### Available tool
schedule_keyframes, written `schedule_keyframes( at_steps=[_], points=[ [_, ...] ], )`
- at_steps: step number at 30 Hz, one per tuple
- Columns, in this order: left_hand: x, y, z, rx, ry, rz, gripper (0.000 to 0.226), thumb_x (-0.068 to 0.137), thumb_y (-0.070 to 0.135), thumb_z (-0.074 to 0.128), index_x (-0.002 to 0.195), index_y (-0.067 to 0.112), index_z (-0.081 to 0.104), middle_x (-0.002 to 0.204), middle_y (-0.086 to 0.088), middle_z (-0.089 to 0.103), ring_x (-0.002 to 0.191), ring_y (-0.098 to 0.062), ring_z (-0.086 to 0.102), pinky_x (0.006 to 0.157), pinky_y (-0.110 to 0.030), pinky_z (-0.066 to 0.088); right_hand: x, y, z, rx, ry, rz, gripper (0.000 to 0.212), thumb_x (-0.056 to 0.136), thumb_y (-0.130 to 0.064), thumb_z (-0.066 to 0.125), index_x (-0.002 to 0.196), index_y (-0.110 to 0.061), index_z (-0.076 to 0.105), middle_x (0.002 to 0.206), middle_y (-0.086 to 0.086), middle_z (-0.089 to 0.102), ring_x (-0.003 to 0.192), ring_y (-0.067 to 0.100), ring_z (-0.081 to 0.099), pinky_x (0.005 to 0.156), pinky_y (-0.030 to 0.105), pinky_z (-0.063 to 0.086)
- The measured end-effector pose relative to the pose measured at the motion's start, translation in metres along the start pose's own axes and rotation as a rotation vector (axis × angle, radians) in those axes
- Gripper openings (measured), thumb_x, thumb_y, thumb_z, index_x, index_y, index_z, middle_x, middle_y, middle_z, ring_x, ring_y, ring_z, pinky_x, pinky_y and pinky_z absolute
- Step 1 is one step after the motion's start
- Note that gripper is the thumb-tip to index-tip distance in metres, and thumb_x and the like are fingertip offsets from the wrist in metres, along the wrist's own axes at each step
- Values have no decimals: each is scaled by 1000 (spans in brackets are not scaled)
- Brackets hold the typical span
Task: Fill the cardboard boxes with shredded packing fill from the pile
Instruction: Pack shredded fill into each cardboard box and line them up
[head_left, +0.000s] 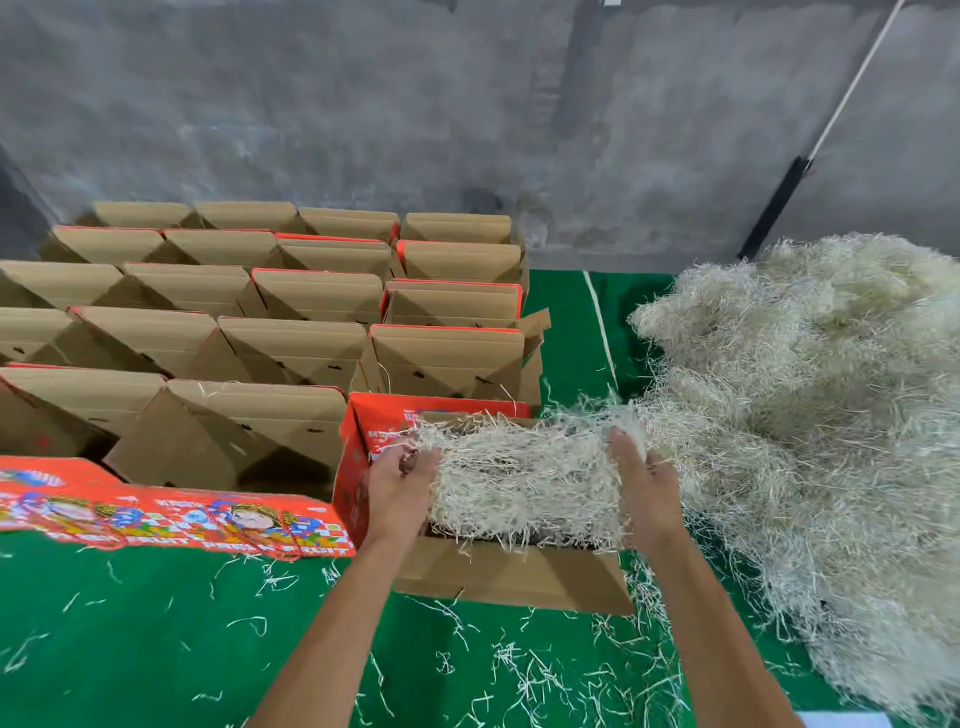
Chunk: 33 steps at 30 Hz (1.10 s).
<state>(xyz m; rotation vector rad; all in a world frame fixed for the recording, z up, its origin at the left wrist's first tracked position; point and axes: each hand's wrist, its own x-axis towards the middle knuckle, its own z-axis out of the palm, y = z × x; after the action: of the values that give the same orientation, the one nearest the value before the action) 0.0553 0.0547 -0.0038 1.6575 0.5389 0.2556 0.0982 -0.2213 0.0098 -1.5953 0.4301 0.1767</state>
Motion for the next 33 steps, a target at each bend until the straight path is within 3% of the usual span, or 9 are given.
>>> schedule_keyframes(
  at_steps=[2,4,6,8,11,17,23,27,33],
  points=[
    [-5,5,10,110,-37,29,30,97,39,61,94,10,55,73,15,57,66,-1,49,68,-29,44,-5,-2,5,-19,-119,22,109,64,-98,44,151,-32,38,125,1,64,104,14,68,82,24,40],
    [-8,8,17,309,-63,118,27,97,45,58,99,20,50,90,16,52,82,-4,50,72,-27,42,-8,-2,12,-69,-211,15,86,63,-101,33,125,-49,61,117,-8,70,88,7,71,69,30,55],
    [-9,9,17,493,-22,251,27,97,38,60,109,16,53,105,5,55,92,-14,56,77,-32,46,-5,3,13,-212,-136,-12,80,77,-90,38,122,-29,62,116,-11,65,96,15,68,93,47,55],
    [-11,12,13,592,37,311,28,95,35,62,117,19,53,114,1,60,95,-19,61,76,-32,48,-3,4,8,-360,-79,-136,58,92,-64,52,104,-8,62,78,-2,64,64,17,60,73,55,60],
    [-12,18,8,771,90,308,32,94,37,60,122,25,52,119,2,64,104,-22,64,78,-37,52,-2,3,3,-469,11,-279,33,98,-40,57,101,-8,64,58,0,63,38,16,56,42,35,53],
    [-7,23,15,889,-119,340,23,95,40,60,116,30,58,113,10,68,84,-12,71,75,-34,58,2,3,20,-694,62,-531,11,98,-29,63,101,-20,67,61,0,62,34,5,50,34,17,39],
    [25,-14,54,974,-571,266,14,96,24,60,103,32,70,110,7,70,62,-1,55,60,-22,39,32,34,54,-1056,-347,-392,12,96,-9,57,98,-18,65,89,0,67,65,10,64,53,16,49],
    [43,-45,67,1049,-821,78,35,96,23,59,129,35,60,134,-1,59,99,-17,60,80,-27,43,51,66,63,-1316,-446,-287,25,95,-1,48,114,-12,59,118,12,66,110,29,64,97,38,51],
    [55,-80,72,1290,-964,-96,54,93,22,47,146,35,45,156,-3,39,136,-25,44,105,-32,37,73,96,62,-1448,-609,-101,39,106,-24,41,138,-7,54,141,13,55,131,29,51,108,36,40]
  ],
)
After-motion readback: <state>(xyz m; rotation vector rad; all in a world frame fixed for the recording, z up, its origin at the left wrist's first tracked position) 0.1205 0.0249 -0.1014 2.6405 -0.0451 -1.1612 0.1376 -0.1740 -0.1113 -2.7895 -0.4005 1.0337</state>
